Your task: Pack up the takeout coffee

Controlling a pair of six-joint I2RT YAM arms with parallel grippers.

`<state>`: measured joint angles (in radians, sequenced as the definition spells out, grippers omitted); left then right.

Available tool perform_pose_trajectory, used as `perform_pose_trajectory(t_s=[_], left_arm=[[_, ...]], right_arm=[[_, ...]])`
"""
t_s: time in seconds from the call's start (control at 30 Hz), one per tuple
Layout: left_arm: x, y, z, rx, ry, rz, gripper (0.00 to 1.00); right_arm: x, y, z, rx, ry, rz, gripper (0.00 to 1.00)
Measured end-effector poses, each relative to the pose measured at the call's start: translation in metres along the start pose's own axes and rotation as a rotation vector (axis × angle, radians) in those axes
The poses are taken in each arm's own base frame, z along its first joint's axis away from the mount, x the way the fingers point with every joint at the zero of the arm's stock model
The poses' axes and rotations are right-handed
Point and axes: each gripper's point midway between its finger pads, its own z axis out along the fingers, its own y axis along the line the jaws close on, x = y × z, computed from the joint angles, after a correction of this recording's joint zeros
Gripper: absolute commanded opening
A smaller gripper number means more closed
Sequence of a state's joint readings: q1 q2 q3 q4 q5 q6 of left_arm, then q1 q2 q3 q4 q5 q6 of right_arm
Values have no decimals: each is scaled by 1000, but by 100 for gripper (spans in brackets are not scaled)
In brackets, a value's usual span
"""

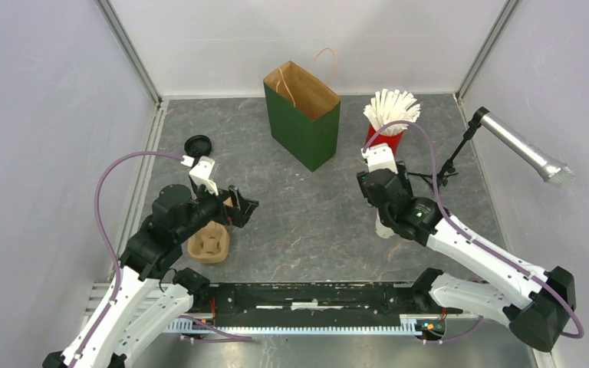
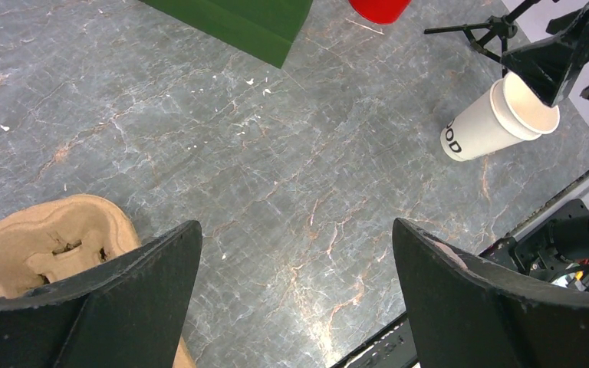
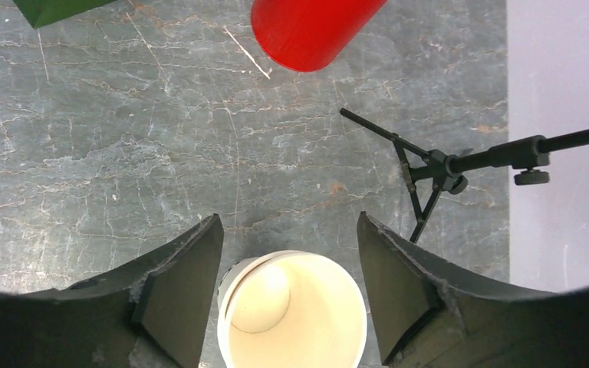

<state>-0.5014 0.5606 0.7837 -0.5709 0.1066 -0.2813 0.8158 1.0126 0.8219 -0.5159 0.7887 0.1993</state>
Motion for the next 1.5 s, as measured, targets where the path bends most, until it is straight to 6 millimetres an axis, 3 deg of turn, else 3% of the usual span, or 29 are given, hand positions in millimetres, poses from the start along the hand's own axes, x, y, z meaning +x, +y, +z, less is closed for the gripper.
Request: perform_pose_trajectory(t_s=[0.13,0.8,1.13,1.5], left_arm=[[0,0,0,0,1,0,100],[2,1,0,-2,5,0,100],[3,1,1,-3,9,-1,100],[3,1,1,-3,10,-1,100]], right_arm=[[5,-6,8,-56,40,32,57],[20,3,15,-194,115,67,44],[26,5,4,-224,141,118,45],[48,14,1,-264,203,104,42]])
